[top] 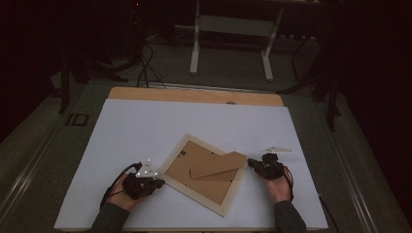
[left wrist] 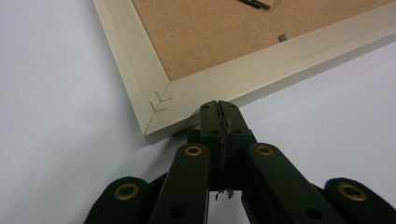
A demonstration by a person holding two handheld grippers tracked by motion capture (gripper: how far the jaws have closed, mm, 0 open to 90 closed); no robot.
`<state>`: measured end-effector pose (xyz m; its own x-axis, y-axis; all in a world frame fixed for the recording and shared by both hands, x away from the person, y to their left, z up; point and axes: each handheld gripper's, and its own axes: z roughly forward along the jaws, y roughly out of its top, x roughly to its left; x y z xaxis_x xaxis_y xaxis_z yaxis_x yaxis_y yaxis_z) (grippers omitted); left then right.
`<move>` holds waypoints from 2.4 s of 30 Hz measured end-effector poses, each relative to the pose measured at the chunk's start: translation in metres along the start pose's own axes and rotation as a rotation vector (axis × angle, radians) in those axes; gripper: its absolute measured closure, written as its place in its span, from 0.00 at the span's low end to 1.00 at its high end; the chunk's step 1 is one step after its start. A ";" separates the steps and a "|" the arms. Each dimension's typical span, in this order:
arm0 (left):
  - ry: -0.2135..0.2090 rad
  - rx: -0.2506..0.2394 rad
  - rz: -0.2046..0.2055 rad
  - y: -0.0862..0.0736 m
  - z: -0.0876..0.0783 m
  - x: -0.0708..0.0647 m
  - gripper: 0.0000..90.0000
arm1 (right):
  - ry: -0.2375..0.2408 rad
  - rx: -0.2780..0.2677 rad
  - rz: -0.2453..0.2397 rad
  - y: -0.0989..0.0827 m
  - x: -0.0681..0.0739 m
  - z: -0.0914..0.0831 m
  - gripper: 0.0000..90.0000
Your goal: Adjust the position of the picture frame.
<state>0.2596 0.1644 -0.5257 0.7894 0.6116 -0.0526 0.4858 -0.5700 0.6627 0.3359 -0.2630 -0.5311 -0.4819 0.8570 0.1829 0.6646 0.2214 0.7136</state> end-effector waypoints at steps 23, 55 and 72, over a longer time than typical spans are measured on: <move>0.029 0.035 0.024 0.007 0.010 -0.003 1.00 | 0.002 0.006 -0.002 0.000 0.001 0.005 1.00; 0.091 0.007 -0.047 0.017 0.022 -0.002 1.00 | 0.041 0.035 -0.026 -0.001 0.005 0.004 1.00; 0.132 0.000 -0.062 0.022 0.027 -0.004 1.00 | 0.059 0.047 -0.049 -0.001 0.007 0.005 1.00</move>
<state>0.2771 0.1343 -0.5313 0.7015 0.7127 0.0053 0.5323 -0.5288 0.6610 0.3347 -0.2549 -0.5334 -0.5468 0.8156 0.1892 0.6646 0.2854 0.6905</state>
